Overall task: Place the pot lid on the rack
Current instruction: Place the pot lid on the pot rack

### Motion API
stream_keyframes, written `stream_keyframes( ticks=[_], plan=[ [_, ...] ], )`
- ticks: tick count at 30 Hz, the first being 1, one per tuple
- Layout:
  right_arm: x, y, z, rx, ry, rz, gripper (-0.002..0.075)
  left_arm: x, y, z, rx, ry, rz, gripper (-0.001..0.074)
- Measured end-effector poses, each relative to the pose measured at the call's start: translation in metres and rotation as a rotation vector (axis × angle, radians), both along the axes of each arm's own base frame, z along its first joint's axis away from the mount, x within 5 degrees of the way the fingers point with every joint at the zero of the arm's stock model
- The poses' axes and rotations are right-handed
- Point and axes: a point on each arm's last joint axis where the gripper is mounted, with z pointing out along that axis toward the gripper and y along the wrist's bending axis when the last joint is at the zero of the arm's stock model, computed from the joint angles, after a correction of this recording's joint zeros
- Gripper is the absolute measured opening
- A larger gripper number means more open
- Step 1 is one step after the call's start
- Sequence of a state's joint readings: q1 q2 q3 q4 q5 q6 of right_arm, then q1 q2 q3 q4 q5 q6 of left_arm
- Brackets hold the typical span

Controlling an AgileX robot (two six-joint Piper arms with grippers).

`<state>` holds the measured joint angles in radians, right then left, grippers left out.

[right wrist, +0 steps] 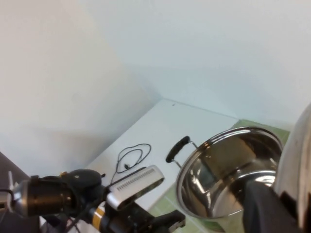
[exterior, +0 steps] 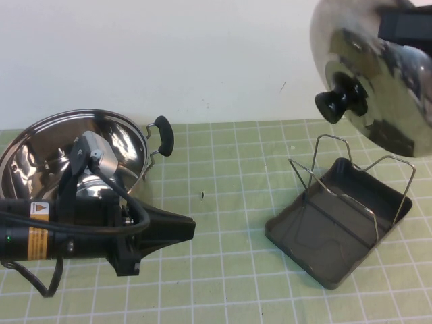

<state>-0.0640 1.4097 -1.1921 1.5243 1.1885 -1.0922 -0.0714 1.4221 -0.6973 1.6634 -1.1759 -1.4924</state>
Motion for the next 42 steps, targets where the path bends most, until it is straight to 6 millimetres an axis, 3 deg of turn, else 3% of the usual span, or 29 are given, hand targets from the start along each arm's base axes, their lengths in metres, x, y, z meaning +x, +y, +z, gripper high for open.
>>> stream_keyframes(
  ticks=[9,29,33,38,42],
  plan=[
    [0.001,0.000,-0.011,-0.056,0.109,0.015,0.0027,0.000,0.000,0.000,0.003,-0.002,-0.003,0.0001],
    [0.036,0.012,-0.075,-0.061,0.275,0.061,0.0032,0.000,0.000,0.000,0.006,-0.012,-0.006,0.0000],
    [0.037,0.012,-0.075,-0.058,0.273,0.059,0.0112,0.000,0.000,-0.001,0.009,-0.012,-0.009,-0.0001],
    [0.037,0.012,-0.075,-0.066,0.246,0.065,0.0288,-0.001,0.000,-0.001,0.012,-0.012,-0.011,-0.0001],
    [0.039,0.006,-0.075,-0.069,0.231,0.046,0.0328,-0.001,0.000,-0.001,0.013,-0.012,-0.012,-0.0001]
  ],
)
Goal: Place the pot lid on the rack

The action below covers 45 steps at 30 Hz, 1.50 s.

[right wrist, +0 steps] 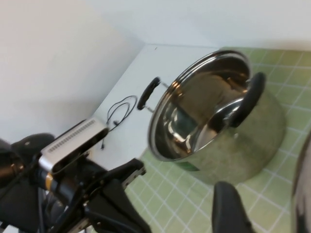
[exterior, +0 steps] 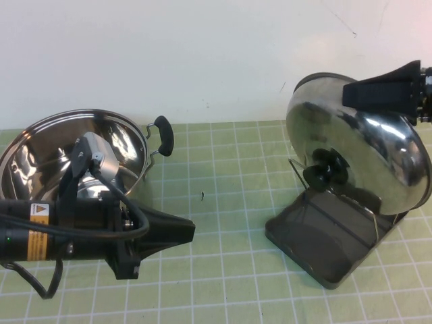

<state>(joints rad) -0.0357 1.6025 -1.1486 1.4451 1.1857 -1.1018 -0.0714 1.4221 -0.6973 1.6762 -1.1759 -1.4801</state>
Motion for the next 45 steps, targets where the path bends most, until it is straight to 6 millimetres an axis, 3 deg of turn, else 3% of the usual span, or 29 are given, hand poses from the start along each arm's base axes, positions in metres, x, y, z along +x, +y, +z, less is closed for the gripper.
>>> stream_keyframes(
  ticks=[7,13,18,21,25,29,31,39,45],
  plan=[
    [0.000,-0.027,0.004,-0.040,-0.023,-0.072,0.0337,-0.002,0.000,-0.002,0.026,-0.002,-0.019,-0.0001],
    [-0.022,-0.035,0.033,-0.087,-0.164,-0.093,0.0337,-0.002,0.001,-0.001,0.025,-0.006,-0.016,-0.0001],
    [-0.062,-0.033,0.072,-0.202,-0.379,-0.097,0.0272,-0.003,0.006,0.016,0.061,-0.082,0.116,-0.0001],
    [-0.093,-0.033,0.093,-0.350,-0.524,-0.176,0.0179,-0.014,0.015,0.043,0.113,-0.202,0.268,-0.0001],
    [-0.131,-0.037,0.100,-0.483,-0.666,-0.331,0.0068,-0.040,0.034,0.079,0.151,-0.369,0.520,-0.0001],
    [-0.162,-0.038,0.087,-0.518,-0.777,-0.458,0.0011,-0.073,0.052,0.094,0.116,-0.474,0.752,-0.0001],
    [-0.175,-0.036,0.074,-0.502,-0.816,-0.475,0.0006,-0.089,0.060,0.090,0.102,-0.502,0.843,-0.0001],
    [-0.230,-0.018,0.027,-0.410,-1.013,-0.397,-0.0001,-0.128,0.081,0.035,0.092,-0.474,1.061,-0.0001],
    [-0.248,-0.013,-0.006,-0.391,-1.005,-0.363,-0.0001,-0.139,0.088,-0.001,0.109,-0.430,1.133,-0.0001]
  ],
)
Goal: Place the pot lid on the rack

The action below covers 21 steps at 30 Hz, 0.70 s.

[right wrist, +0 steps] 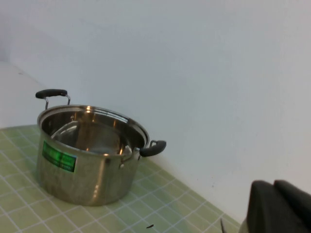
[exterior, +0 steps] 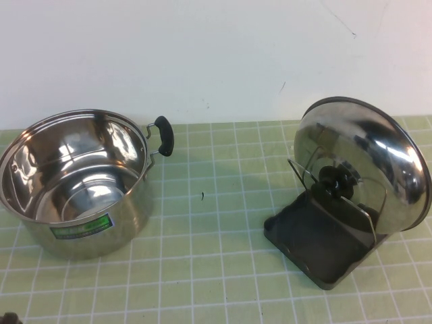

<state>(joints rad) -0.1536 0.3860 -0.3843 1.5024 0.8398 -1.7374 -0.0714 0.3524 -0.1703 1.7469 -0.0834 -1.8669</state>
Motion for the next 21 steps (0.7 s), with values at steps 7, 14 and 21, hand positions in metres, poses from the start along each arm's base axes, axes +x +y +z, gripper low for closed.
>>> stream_keyframes(
  ticks=[7,14,21],
  plan=[
    [-0.002,0.000,-0.007,0.001,0.010,0.001,-0.0001,-0.003,-0.001,-0.034,0.004,0.100,-0.009,-0.0002],
    [-0.003,0.001,-0.007,0.032,0.041,0.019,-0.0001,-0.008,-0.001,-0.064,0.005,0.190,-0.014,-0.0002],
    [-0.003,0.001,-0.007,0.028,0.038,0.012,-0.0001,-0.009,-0.001,-0.065,0.002,0.193,-0.015,-0.0002]
  ],
)
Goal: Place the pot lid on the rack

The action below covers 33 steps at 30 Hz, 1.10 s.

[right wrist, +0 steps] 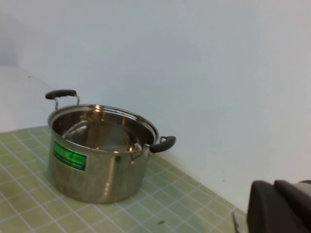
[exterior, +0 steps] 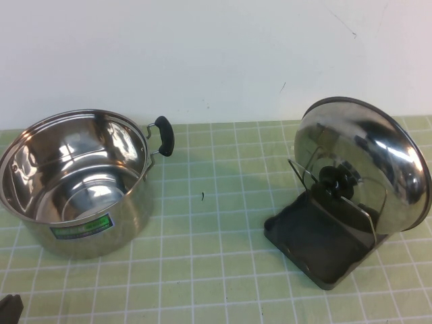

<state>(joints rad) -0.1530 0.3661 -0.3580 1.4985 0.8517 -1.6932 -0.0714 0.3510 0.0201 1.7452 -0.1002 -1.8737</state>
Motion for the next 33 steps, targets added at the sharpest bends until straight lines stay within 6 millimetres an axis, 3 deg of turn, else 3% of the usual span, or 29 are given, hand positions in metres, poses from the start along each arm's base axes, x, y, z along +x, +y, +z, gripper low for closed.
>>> stream_keyframes(
  ticks=[8,10,15,20,26,33],
  plan=[
    [0.009,-0.024,-0.029,-0.068,0.025,-0.337,-0.0001,0.000,0.000,0.000,0.000,0.000,0.000,-0.0002],
    [0.006,-0.032,-0.041,-0.131,0.070,-0.435,-0.0001,0.000,0.000,0.000,0.000,0.000,0.000,-0.0002],
    [-0.011,-0.057,-0.076,-0.155,0.381,-0.731,-0.0001,0.000,0.000,0.000,-0.002,0.000,0.001,-0.0002],
    [-0.021,-0.077,-0.088,-0.148,0.354,-0.978,-0.0001,0.000,0.000,0.000,-0.009,0.001,0.003,-0.0002],
    [-0.012,-0.076,-0.117,0.006,0.232,-0.976,-0.0001,0.000,0.000,0.000,-0.011,0.001,0.003,-0.0002],
    [-0.010,-0.072,-0.121,-0.007,0.206,-0.921,-0.0001,0.000,0.000,0.000,-0.002,0.000,0.001,-0.0002]
  ],
)
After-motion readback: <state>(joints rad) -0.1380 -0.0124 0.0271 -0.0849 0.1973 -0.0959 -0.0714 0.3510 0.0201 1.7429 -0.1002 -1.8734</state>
